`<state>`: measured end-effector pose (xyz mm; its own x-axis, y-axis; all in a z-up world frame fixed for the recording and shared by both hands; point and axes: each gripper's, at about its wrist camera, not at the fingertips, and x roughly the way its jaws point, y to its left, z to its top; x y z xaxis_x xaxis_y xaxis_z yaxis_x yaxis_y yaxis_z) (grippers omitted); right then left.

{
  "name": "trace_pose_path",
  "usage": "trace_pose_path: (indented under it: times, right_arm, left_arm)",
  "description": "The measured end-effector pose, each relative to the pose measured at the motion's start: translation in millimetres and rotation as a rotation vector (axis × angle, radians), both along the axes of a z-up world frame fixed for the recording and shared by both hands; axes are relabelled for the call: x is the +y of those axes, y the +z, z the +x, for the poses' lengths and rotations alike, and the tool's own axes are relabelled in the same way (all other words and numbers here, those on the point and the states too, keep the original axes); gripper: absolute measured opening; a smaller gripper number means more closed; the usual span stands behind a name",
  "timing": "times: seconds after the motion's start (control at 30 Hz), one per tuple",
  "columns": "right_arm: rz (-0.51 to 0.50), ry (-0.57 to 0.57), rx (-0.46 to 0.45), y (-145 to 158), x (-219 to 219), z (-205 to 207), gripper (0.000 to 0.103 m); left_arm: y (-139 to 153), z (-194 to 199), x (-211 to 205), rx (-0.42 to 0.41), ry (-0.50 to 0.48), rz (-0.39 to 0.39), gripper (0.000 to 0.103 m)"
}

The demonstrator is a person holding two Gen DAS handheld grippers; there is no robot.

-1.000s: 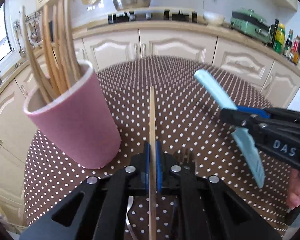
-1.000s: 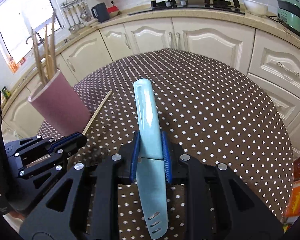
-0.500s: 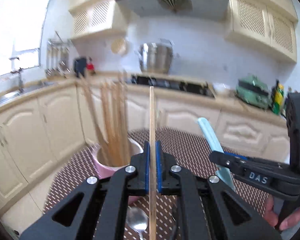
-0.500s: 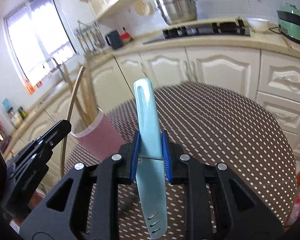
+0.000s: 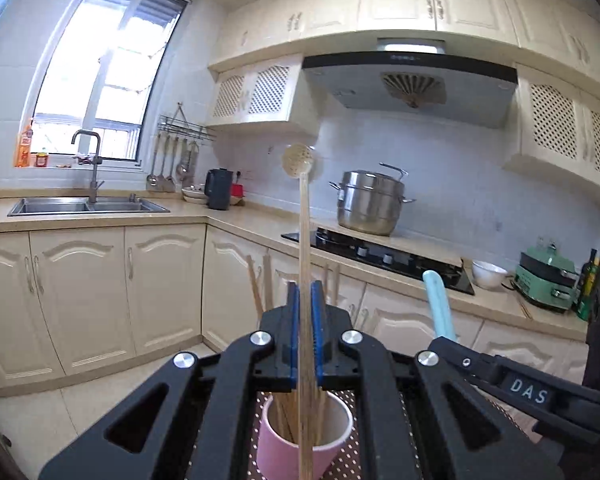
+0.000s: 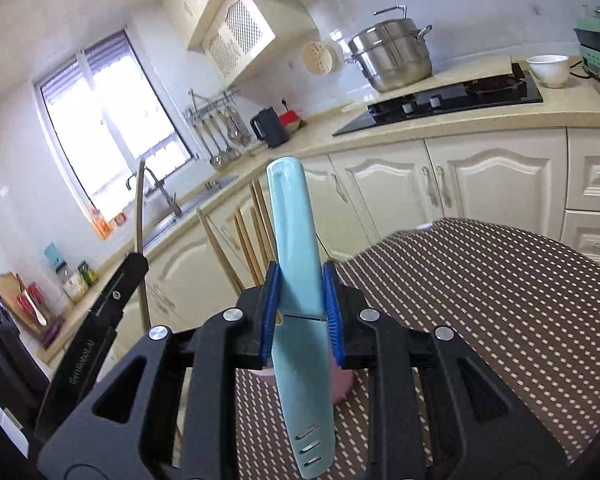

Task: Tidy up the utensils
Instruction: 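Lift the knife and chopstick and lower both into the pink cup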

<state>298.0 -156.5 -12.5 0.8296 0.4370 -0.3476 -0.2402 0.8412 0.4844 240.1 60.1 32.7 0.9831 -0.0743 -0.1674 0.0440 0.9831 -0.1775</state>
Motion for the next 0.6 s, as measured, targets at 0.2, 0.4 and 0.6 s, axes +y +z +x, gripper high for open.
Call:
trace_pose_path:
  times: [0.2,0.4,0.6]
  right_arm:
    - [0.025,0.035,-0.059,1,16,23,0.022]
    - [0.03,0.051,-0.126,-2,28,45,0.022]
    - [0.02,0.048,-0.183,-8,31,60,0.022]
  left_arm:
    - [-2,31,16,-0.01,0.045,-0.05,0.006]
    - [-4,66,29,-0.015,0.066,-0.097,0.006]
    - [-9,81,25,-0.111,0.105,-0.107,0.006]
